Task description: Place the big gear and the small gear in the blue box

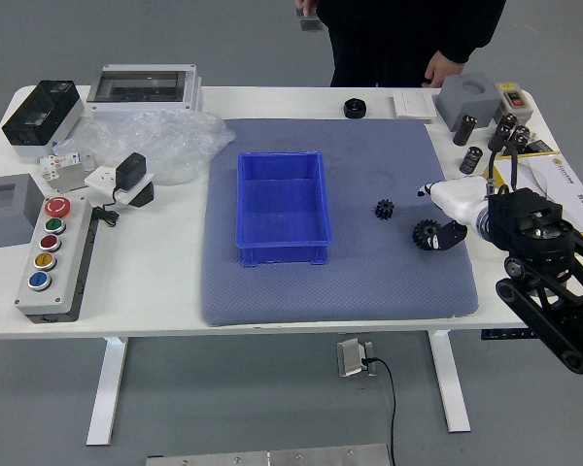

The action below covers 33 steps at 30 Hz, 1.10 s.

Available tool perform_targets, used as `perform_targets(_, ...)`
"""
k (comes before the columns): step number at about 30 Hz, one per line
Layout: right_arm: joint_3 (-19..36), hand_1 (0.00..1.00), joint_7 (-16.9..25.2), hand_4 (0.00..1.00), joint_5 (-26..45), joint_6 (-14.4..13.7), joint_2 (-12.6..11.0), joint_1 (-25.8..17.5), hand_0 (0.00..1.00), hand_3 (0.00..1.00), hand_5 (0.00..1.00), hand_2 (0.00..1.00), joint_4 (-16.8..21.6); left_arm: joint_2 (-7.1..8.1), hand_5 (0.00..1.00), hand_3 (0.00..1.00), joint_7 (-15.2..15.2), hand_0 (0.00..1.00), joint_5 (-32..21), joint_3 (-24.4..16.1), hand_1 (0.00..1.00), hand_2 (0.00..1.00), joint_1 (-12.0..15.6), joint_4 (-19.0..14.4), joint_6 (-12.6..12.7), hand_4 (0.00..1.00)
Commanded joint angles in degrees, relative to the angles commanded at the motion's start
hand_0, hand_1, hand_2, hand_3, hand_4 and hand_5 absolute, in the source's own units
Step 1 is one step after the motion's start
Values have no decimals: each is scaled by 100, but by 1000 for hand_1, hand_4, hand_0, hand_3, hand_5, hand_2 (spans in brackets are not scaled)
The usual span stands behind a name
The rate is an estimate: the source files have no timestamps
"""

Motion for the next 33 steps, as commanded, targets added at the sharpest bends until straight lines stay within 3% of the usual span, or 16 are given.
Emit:
perform_targets(11,-97,848,-18,737,0,25,104,30,920,961,259,885,-276,-2,367,780,4,834,25,-6,801,800,4,0,-6,680)
perform_targets(20,-141,824,41,753,0,-147,162,88,907,941,258,841,-545,-3,367,780,6,834,35,-6,800,800,4,0,-10,680)
perform_targets(21,-146,786,54,750,0,-185,170,93,885,887,259,813,-581,-3,367,780,6,834,33,-4,800,800,4,0,-10,680)
perform_targets(33,-202,765,107,741,0,-406,227,121,860,829,262,772,-825,-8,366,780,4,834,15,5,801,799,4,0,-6,680)
